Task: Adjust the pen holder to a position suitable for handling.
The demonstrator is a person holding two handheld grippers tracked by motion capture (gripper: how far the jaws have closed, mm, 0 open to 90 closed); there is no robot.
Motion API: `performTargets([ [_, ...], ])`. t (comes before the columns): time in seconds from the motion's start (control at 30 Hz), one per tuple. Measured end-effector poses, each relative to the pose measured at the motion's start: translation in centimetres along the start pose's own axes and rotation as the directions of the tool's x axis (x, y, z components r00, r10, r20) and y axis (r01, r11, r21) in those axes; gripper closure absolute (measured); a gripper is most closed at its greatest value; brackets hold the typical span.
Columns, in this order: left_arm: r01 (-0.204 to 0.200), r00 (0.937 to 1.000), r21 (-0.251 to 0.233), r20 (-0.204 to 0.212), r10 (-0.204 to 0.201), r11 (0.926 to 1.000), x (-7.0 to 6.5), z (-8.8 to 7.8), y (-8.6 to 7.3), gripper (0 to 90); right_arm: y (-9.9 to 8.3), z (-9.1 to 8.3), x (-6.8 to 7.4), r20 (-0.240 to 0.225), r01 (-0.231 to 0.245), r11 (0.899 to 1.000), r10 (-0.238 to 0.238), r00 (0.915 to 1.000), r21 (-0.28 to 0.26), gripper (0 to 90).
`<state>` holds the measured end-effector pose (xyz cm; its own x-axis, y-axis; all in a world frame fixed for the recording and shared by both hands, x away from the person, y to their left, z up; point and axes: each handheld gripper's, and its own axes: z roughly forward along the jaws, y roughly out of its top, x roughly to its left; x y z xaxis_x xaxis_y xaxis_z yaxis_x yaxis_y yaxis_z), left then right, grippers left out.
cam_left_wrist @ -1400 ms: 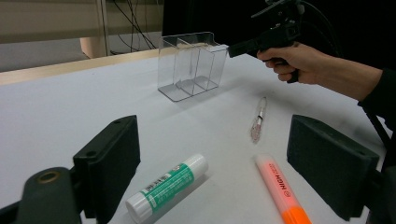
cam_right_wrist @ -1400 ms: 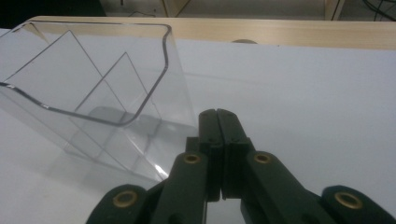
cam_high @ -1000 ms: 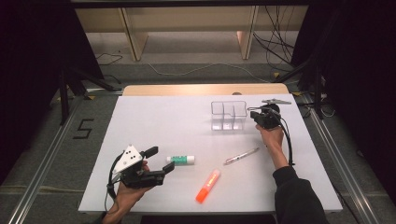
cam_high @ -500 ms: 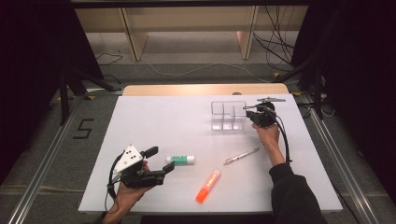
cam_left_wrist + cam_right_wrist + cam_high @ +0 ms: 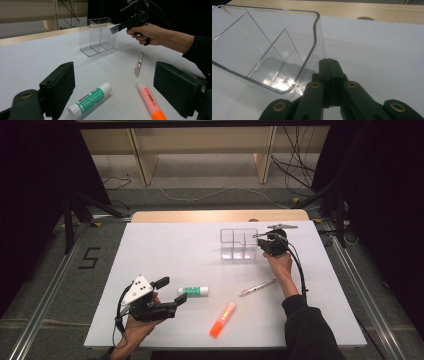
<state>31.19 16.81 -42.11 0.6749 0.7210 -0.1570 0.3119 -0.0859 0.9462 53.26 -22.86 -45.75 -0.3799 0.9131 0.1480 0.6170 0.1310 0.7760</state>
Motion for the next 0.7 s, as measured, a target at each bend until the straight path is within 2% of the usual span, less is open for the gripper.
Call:
performTargets([
  [0.23, -0.001, 1.0, -0.002, 0.002, 0.001, 1.0, 0.0, 0.0, 0.0, 17.1, 0.2, 0.7, 1.5, -0.017, 0.019, 1.0, -0.018, 0.9997, 0.005, 90.0],
  [0.7, -0.004, 1.0, -0.006, 0.006, 0.004, 1.0, 0.0, 0.0, 0.0, 18.1, 0.8, 1.5, 3.2, -0.026, 0.038, 0.999, -0.038, 0.999, 0.013, 90.0],
])
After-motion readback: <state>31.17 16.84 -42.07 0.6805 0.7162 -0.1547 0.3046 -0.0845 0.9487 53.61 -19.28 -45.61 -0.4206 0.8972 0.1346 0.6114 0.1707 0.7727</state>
